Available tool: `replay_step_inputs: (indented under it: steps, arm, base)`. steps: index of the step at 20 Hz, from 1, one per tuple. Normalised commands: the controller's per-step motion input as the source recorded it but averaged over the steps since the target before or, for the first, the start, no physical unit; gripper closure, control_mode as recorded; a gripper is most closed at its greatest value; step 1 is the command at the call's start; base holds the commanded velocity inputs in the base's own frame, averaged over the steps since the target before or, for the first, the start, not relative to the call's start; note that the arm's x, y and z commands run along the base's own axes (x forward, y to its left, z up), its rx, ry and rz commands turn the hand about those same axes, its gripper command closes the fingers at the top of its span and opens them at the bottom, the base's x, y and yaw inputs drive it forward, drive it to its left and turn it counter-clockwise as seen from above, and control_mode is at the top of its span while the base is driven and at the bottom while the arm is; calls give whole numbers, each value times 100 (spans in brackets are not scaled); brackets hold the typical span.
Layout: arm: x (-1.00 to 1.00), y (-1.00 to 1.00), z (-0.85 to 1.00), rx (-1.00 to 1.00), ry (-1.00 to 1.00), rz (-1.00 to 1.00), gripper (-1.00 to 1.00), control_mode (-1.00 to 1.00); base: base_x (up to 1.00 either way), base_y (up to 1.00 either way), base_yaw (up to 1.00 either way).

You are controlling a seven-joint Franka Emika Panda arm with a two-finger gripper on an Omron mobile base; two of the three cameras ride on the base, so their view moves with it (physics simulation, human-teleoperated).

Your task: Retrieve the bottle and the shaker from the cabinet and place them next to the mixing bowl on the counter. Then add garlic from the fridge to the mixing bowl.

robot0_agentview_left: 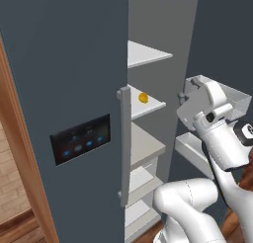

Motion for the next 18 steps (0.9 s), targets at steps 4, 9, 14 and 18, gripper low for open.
replay_step_inputs:
  steps: [4,9,14,18]
  arm:
    - [-8,-2,0,1,-1,-3,-100,-100]
    - [-60,-9,0,12,-19,-8,-100,-100]
    - [-73,-2,23,21,-8,0,-100,-100]
    - [-58,0,55,19,19,0,-100,-100]
  base:
    - [0,0,0]
    - [0,0,0]
    - [0,0,0]
    - [0,0,0]
